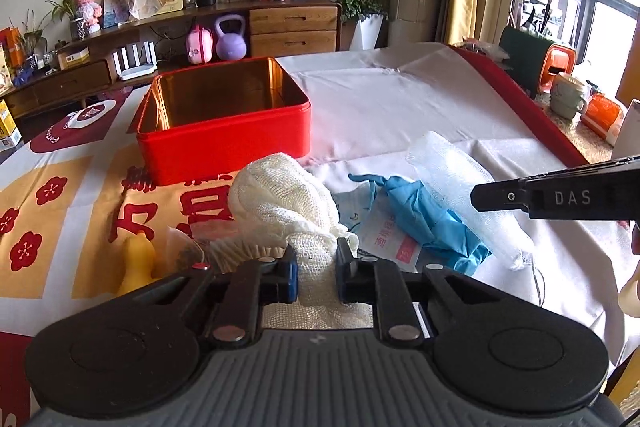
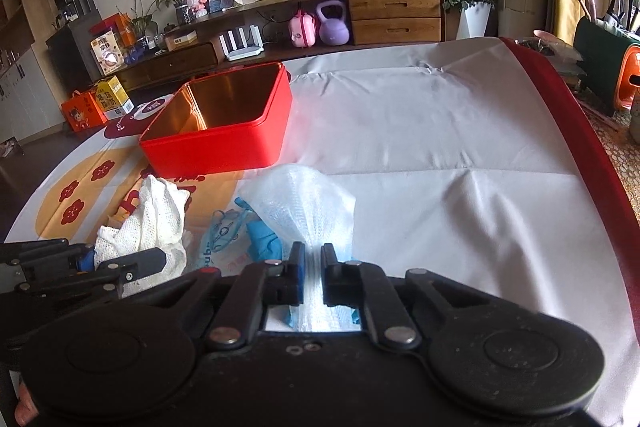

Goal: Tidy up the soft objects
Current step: 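Grasp the white mesh puff with the left tool while the right tool grasps the clear plastic bag, then carry both items into the red tin and lower them inside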

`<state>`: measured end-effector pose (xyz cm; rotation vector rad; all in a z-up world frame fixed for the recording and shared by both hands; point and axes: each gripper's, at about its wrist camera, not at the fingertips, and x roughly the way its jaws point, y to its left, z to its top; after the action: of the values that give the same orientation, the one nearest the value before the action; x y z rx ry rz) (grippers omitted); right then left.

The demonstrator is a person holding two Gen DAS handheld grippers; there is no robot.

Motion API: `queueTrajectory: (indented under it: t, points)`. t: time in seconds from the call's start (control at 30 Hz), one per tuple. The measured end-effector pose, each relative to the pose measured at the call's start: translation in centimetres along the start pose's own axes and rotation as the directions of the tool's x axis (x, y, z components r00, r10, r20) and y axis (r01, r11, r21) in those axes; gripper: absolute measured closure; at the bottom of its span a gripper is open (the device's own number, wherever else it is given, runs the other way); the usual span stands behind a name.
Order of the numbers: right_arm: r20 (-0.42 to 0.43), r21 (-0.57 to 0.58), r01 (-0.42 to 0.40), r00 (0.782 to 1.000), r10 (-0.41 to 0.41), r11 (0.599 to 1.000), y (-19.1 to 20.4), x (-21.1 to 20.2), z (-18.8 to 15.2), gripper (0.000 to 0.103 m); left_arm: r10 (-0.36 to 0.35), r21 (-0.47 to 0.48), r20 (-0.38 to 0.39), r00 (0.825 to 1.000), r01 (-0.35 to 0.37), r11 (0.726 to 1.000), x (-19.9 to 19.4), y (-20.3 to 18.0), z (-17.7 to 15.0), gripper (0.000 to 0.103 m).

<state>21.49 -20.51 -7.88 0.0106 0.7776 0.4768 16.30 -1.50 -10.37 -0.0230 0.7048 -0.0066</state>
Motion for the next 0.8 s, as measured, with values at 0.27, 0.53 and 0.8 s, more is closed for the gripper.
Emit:
queueTrajectory:
  t: [0.27, 0.53, 0.8]
  points:
    - [0.035, 0.001, -0.020, 0.999, 0.020, 1.000, 0.5, -2.8, 1.0, 0.097, -0.016, -0.039, 0.017, 1.000, 0.016, 0.999, -2.2, 1.7, 1.7, 0.086]
    - [0.052, -0.009, -0.055, 0.997, 0.056, 0.998, 1.7, -4.8, 3.0, 0.097, -0.023, -0.065, 0.014, 1.000, 0.024, 0.998, -3.7, 3.6, 3.7, 0.086]
    - [0.053, -0.024, -0.097, 0.994, 0.098, 0.995, 2.8, -5.0, 5.9, 0.097, -0.047, -0.083, 0.041, 0.998, 0.051, 0.995, -5.0, 5.8, 7.3, 0.086]
